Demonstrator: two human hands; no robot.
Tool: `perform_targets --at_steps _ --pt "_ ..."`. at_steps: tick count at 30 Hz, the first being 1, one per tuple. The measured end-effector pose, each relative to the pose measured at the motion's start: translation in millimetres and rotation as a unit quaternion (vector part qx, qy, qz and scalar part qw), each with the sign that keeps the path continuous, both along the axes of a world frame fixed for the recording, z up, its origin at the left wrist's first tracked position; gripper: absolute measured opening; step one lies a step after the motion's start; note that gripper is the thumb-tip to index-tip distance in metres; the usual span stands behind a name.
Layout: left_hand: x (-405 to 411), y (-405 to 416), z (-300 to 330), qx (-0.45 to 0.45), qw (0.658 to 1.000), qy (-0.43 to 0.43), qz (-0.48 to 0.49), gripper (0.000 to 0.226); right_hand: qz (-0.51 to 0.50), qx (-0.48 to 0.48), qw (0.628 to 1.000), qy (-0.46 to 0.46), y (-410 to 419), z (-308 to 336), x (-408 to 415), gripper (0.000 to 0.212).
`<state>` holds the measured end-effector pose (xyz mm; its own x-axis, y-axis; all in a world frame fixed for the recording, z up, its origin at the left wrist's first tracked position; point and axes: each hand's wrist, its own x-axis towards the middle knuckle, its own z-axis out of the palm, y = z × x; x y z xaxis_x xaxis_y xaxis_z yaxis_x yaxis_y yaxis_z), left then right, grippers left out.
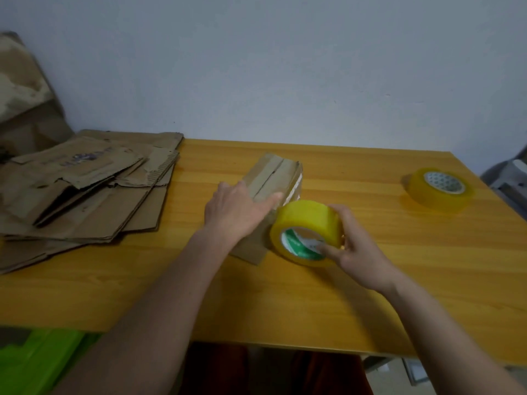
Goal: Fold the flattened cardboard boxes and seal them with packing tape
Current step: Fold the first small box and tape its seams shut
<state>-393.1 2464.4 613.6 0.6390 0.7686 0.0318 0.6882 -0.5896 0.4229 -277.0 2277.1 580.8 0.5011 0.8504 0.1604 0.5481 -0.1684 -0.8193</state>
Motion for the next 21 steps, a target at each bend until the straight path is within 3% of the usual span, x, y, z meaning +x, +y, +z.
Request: perform_targets --at_steps 2,6,11,14,21 --pt "10 6 2 -0.031 0.999 0.024 -0.009 0.095 0.044 -0.019 0.997 0.053 -1 4 -11 0.064" --pt "22 21 -2 -0.034 0.997 0.020 -0.070 0.091 0.068 -0.014 0.984 0.161 -6 8 -22 0.059" --pt "30 28 -7 -0.075 0.989 -0.028 -0.125 0.103 0.031 -0.016 0.987 0.158 -5 3 -34 0.054" --pt "34 30 -5 -0.080 0.983 -0.039 -0.158 0.101 0.004 -0.001 0.978 0.211 -2 9 -36 0.054" --pt "48 35 -2 -0.119 0.974 -0.042 -0.188 0.099 -0.076 -0.036 0.972 0.221 -1 3 -38 0.073"
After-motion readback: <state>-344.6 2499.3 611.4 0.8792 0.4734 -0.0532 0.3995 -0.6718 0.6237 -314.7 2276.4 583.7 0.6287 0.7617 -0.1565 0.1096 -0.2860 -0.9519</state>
